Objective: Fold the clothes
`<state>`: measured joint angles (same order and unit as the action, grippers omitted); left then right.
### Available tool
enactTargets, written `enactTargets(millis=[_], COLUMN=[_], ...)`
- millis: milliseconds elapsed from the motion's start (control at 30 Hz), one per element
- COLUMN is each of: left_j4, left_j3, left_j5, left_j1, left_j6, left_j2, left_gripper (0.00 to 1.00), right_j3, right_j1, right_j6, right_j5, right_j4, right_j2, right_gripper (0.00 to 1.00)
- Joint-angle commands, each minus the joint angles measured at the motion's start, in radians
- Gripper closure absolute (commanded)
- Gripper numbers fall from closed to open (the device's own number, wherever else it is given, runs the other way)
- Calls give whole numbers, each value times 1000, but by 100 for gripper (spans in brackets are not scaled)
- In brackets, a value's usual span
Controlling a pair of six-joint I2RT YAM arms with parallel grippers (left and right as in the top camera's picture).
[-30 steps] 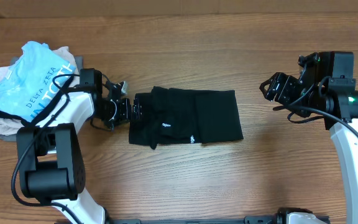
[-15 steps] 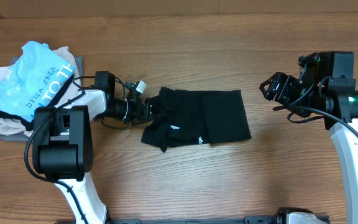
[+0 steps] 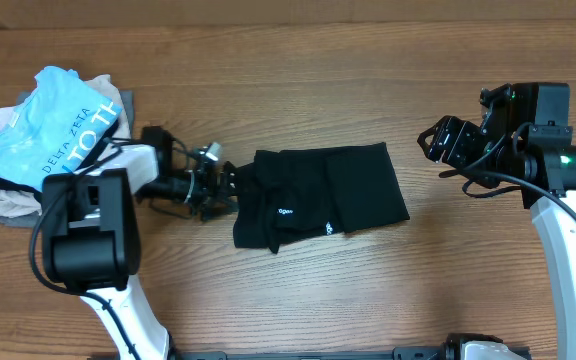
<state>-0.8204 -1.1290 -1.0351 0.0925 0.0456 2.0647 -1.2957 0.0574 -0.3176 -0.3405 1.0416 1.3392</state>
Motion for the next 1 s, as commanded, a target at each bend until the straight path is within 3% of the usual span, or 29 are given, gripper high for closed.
enactTargets(millis=[0, 133, 400, 600, 800, 967], left_j4=[-4, 38, 209, 198, 190, 192], left_j3=[66, 127, 181, 146, 138, 137], left_j5=[387, 380, 396, 441, 443, 441], left_j1=[43, -3, -171, -243, -241, -236], left_j6=[56, 39, -201, -211, -266, -301], left_j2=[97, 97, 97, 97, 97, 97], left_gripper=[1, 0, 0, 6, 59, 94], right_j3=[-6, -6, -6, -6, -6, -6], right_j1=[2, 2, 2, 2, 2, 2], right_j6=[0, 0, 0, 0, 0, 0], right_j5=[-4, -4, -4, -4, -4, -4], right_j4=[-11, -11, -12, -11, -10, -10], right_j2=[-2, -2, -2, -2, -2, -2], right_gripper=[19, 19, 19, 19, 19, 19])
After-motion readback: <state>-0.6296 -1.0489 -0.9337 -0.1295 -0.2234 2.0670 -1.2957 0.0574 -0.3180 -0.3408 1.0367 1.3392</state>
